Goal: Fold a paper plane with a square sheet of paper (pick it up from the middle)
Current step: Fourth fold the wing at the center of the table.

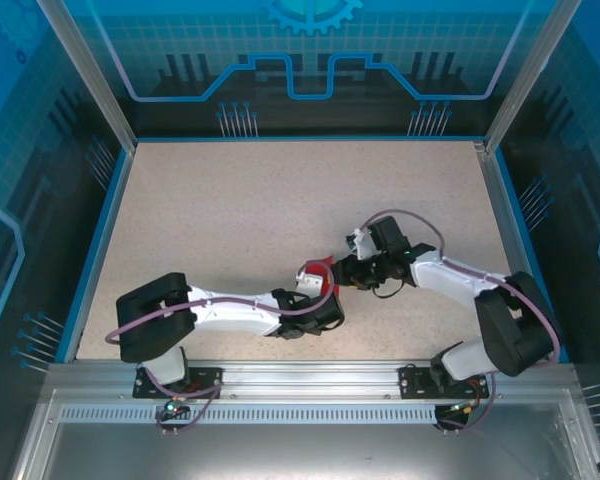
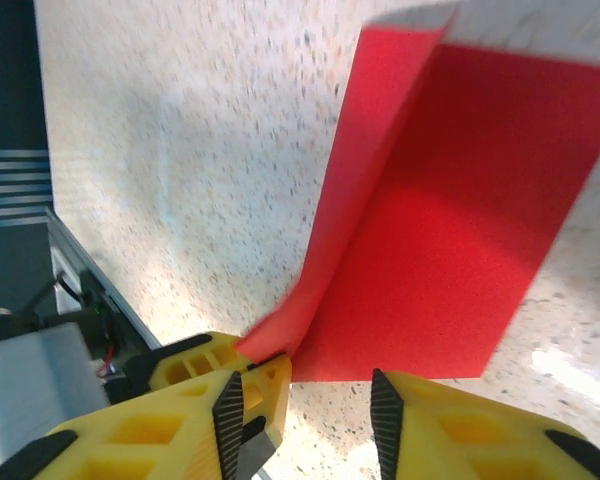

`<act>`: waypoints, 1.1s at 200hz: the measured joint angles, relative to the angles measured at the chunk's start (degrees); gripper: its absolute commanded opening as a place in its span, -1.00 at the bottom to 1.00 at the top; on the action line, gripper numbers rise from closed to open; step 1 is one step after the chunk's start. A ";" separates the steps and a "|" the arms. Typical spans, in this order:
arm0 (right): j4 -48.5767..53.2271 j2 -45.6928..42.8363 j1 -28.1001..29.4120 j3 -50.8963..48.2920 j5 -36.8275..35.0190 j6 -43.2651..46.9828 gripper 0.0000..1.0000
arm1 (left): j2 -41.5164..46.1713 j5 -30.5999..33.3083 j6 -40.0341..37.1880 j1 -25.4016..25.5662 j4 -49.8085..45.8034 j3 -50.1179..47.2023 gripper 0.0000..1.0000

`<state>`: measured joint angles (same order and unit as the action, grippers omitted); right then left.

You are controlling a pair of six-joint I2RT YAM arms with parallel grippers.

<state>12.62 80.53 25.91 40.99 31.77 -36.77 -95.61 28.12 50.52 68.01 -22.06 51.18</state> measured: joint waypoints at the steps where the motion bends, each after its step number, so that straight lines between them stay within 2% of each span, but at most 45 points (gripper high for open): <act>1: 0.11 -0.39 -0.24 0.00 -0.04 -0.04 -0.08 | 0.15 -0.07 -0.04 -0.02 0.20 -0.15 -0.77; 44: 1.60 -9.62 -3.96 -0.31 -0.04 0.66 0.00 | 4.09 -4.98 -2.73 -1.99 7.87 -5.75 -0.78; 93: 0.20 -11.93 -3.93 -4.70 0.66 0.11 -0.15 | 7.41 -14.82 -4.33 -7.32 19.23 -13.25 -0.78; 153: -4.17 -7.06 0.37 -5.66 1.31 -1.20 -0.38 | 9.88 -24.35 -3.93 -13.20 31.50 -21.33 -0.77; 180: -6.86 -3.21 3.43 -5.66 1.27 -2.36 -0.51 | 9.88 -28.28 -3.96 -15.43 33.90 -21.90 -0.77; 220: -10.97 1.92 6.43 -5.49 1.29 -4.22 -0.58 | 9.88 -33.66 -3.98 -18.86 36.48 -22.40 -0.77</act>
<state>1.65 82.46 32.34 35.51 33.06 -40.99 -85.73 -5.54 46.54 49.15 14.41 28.77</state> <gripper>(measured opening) 0.218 0.114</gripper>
